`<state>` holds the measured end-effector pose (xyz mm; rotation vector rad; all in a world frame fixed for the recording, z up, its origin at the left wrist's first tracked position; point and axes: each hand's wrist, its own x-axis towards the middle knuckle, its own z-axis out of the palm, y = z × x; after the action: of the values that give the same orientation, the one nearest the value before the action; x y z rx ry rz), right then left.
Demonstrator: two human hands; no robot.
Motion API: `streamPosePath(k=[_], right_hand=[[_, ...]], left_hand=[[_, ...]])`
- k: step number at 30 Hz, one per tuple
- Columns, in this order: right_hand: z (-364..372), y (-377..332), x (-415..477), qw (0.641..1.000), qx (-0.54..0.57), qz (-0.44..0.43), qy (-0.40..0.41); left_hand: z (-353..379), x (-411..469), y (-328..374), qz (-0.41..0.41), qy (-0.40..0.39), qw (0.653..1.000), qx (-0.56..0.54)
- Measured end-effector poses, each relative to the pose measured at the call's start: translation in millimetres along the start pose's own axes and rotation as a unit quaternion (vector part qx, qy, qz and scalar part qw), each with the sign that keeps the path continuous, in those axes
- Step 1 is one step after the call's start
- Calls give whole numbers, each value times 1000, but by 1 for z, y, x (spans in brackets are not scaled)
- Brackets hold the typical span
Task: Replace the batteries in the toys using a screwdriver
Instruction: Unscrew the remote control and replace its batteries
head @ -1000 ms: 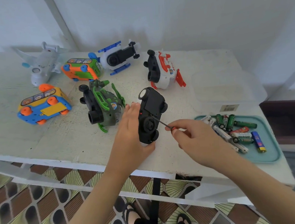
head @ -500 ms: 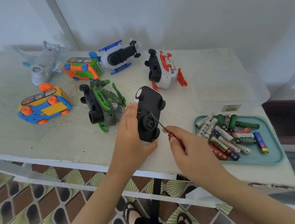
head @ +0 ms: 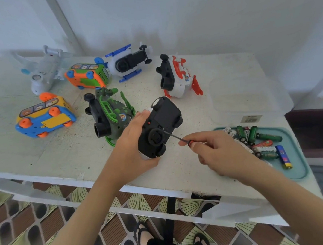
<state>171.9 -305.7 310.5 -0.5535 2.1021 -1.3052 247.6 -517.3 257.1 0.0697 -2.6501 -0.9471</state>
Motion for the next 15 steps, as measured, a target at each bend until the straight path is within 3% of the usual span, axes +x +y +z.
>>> streamPosePath(k=[4, 15], right_hand=[[7, 4, 3, 1000, 18, 2, 11], [52, 25, -3, 984, -70, -118, 117]], left_hand=[[0, 0, 0, 1, 4, 1000, 7], [17, -4, 6, -37, 78, 996, -20]])
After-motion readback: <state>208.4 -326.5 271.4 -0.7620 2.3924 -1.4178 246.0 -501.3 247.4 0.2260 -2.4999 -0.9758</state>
